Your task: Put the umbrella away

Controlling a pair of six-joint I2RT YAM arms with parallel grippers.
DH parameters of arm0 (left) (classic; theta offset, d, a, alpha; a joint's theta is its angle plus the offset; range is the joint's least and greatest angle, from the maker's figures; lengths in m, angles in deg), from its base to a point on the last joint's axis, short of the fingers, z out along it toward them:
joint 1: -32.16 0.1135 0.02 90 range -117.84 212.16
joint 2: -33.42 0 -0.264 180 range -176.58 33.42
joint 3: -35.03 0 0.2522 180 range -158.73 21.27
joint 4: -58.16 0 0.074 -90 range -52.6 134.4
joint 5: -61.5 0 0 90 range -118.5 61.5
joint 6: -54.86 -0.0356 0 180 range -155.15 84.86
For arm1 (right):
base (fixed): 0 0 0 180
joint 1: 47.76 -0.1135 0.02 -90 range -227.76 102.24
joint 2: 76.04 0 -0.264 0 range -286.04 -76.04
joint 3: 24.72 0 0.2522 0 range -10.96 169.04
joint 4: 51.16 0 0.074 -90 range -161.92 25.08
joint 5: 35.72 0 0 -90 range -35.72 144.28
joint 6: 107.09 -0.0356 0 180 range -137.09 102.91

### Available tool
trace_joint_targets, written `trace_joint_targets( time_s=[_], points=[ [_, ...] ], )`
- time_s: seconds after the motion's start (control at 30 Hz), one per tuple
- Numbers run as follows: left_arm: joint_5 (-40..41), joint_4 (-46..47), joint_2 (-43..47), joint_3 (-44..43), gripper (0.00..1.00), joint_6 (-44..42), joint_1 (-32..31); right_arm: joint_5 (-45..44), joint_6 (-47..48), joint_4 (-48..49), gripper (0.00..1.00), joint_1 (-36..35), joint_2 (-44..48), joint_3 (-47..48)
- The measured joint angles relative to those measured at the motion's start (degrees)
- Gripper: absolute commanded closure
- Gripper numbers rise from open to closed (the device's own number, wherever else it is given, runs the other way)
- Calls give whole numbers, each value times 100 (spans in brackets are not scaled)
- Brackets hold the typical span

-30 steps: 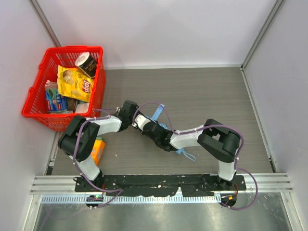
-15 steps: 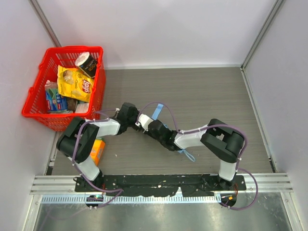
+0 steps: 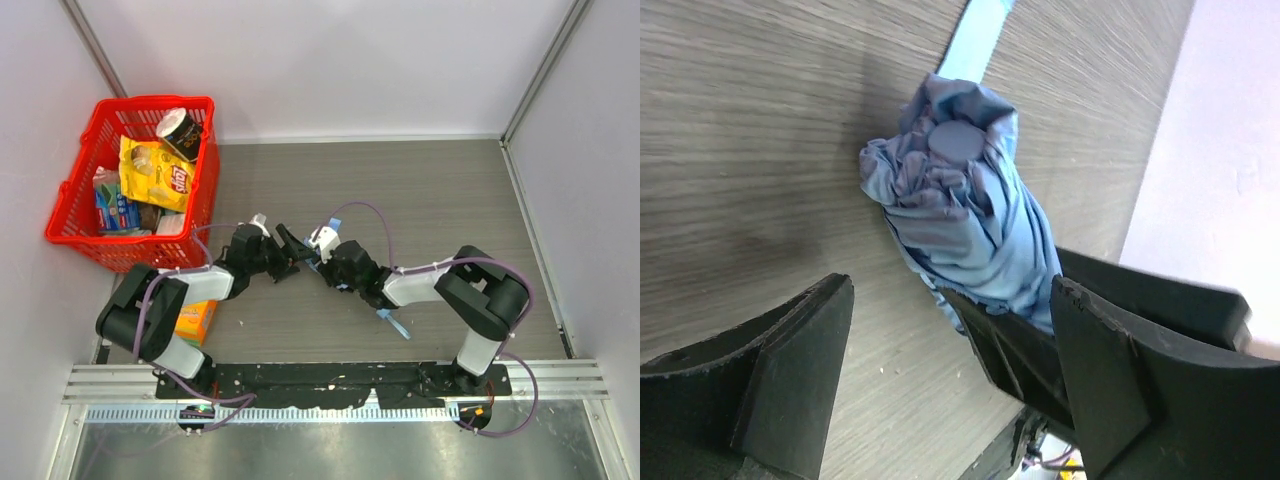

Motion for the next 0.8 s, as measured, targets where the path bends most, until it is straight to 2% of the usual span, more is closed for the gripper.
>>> trace_joint_targets(
  time_s=[0.23,0.37,0.47,0.6,0.8],
  points=[
    [-459,1187,448,549,21,-315,-9,732,-678,345,99,501,407,-570],
    [-662,1751,442,682,15,-354,-9,1434,-1156,553,99,973,577,-848],
    [-745,2166,389,741,15,-310,-9,1912,-1519,717,99,1309,664,-1027],
    [-815,2413,354,763,13,-240,-9,2337,-1884,780,99,1563,817,-1207],
    [-907,2216,354,597,4,-214,2,2916,-2400,789,99,1718,1165,-1451]
  ],
)
